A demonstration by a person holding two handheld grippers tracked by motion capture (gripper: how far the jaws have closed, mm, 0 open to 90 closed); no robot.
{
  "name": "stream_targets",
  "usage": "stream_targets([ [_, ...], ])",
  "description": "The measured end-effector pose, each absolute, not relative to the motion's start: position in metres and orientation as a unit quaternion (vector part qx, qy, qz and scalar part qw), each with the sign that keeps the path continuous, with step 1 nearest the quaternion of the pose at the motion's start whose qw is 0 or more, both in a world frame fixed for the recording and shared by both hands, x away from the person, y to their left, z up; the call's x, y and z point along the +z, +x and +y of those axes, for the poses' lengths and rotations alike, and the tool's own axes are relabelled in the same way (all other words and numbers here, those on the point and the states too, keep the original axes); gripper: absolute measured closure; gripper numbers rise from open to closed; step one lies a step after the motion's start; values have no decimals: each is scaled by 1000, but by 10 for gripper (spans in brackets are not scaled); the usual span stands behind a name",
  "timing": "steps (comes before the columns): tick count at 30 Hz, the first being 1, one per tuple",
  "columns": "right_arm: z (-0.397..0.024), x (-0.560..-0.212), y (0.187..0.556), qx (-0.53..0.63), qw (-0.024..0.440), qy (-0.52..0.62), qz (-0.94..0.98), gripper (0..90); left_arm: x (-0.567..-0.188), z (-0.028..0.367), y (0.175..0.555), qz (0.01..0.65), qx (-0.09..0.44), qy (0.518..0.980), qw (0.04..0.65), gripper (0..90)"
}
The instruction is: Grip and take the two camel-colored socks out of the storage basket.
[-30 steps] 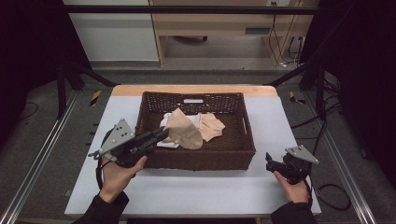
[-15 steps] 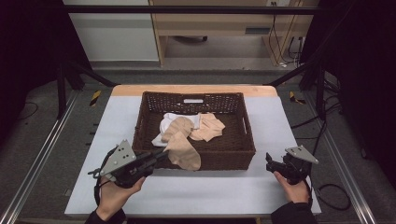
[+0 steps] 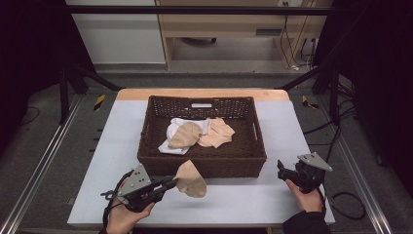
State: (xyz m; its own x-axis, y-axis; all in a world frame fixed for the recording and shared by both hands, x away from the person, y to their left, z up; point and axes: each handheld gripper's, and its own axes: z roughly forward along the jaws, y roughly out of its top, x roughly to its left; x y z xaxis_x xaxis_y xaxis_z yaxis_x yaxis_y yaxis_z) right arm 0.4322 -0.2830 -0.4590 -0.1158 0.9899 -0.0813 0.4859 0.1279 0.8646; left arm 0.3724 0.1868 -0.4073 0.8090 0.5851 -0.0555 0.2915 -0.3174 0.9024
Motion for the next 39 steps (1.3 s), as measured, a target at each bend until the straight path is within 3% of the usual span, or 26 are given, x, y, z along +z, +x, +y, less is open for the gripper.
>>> stream_targets([
  [16, -283, -459, 432, 350, 360, 558, 661, 44, -453, 175, 380, 291, 95, 842, 443, 829],
  [24, -283, -459, 432, 349, 357, 560, 662, 46, -454, 180, 383, 304, 115, 829, 455, 580],
  [39, -284, -459, 432, 348, 362, 559, 660, 46, -416, 194, 384, 330, 171, 775, 510, 499],
])
